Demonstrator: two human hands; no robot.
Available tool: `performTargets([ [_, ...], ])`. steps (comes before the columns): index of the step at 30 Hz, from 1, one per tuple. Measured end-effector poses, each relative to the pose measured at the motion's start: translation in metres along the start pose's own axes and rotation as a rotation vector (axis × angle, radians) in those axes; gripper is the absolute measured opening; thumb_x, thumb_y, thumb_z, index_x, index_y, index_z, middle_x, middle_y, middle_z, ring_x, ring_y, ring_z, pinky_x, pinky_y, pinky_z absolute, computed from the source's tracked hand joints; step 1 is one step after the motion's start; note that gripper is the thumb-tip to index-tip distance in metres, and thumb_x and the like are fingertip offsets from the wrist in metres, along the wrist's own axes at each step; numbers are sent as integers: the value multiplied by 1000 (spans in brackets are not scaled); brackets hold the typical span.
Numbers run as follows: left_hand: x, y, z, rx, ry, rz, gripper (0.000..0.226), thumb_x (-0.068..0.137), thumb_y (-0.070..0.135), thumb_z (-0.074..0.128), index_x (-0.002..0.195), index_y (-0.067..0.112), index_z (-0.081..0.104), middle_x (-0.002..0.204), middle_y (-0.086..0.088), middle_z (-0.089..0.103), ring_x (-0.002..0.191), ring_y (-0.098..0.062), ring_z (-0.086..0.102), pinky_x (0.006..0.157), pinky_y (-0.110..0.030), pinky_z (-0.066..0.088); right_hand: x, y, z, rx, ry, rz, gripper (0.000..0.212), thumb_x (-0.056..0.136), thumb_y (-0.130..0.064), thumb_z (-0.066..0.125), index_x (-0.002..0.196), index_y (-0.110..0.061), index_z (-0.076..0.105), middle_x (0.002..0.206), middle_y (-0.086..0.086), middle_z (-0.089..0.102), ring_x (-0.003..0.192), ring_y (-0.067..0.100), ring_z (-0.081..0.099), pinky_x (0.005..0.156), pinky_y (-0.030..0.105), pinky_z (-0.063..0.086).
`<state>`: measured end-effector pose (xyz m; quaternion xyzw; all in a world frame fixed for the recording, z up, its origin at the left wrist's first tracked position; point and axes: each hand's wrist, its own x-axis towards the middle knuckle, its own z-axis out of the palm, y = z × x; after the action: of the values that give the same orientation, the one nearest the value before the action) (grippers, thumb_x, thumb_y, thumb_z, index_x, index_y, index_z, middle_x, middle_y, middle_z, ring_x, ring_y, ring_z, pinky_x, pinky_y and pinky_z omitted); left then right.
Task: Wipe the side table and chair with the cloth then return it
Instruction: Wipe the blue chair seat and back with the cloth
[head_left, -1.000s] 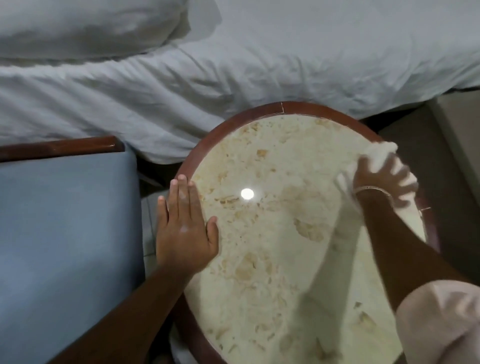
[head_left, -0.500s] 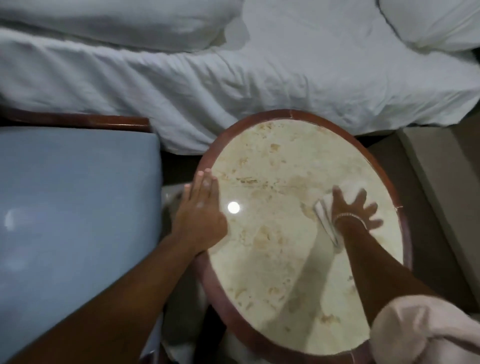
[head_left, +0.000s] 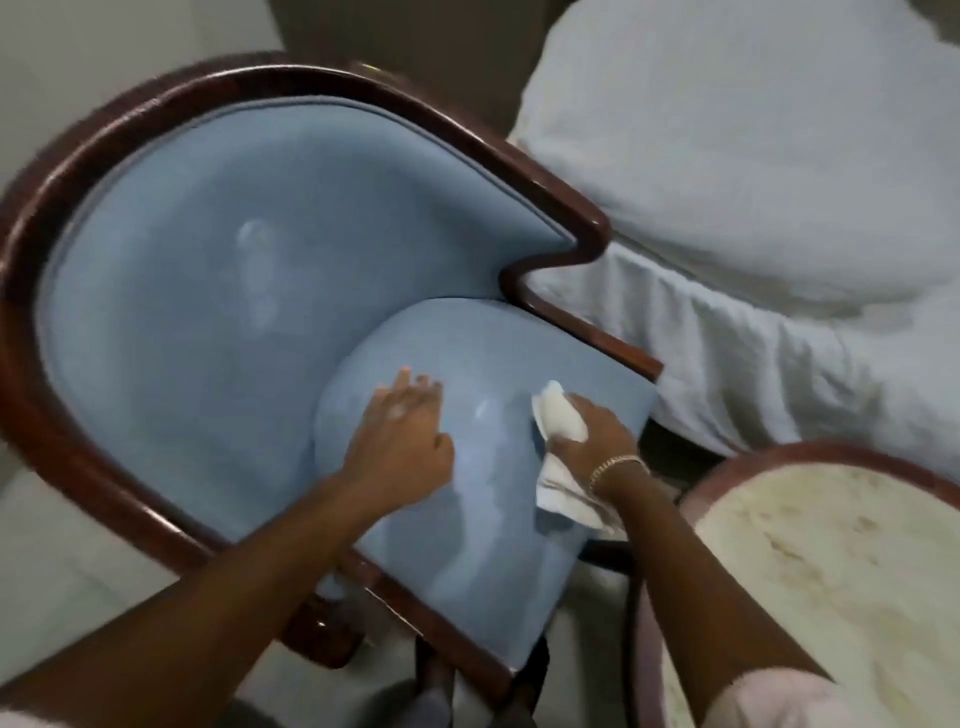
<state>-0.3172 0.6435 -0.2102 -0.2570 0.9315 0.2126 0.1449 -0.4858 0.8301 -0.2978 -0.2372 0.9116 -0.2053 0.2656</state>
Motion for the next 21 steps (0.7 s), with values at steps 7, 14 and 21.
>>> performTargets([
  [7,-96,-78,-24,285,138,-150,75,80,51,43,123,-6,63,122,-27,70,120,-42,64,105,-62,44,-15,-96,147,-391,-136,-323,70,86,-53,39,155,-41,29,170,6,14,153,50,3,115,73,9],
  [14,-106,-67,-16,335,199,-274,78,91,61,38,133,-2,59,136,-23,63,129,-37,58,115,-56,37,18,-42,106,-404,63,-150,66,90,-53,45,154,-35,37,168,8,25,152,48,14,112,71,23],
  [21,-103,-69,-9,319,246,-417,77,92,59,36,138,-1,53,140,-23,59,134,-36,54,117,-54,33,20,-102,166,-559,-65,-652,68,94,-59,38,157,-40,24,169,11,18,150,54,9,113,73,21],
])
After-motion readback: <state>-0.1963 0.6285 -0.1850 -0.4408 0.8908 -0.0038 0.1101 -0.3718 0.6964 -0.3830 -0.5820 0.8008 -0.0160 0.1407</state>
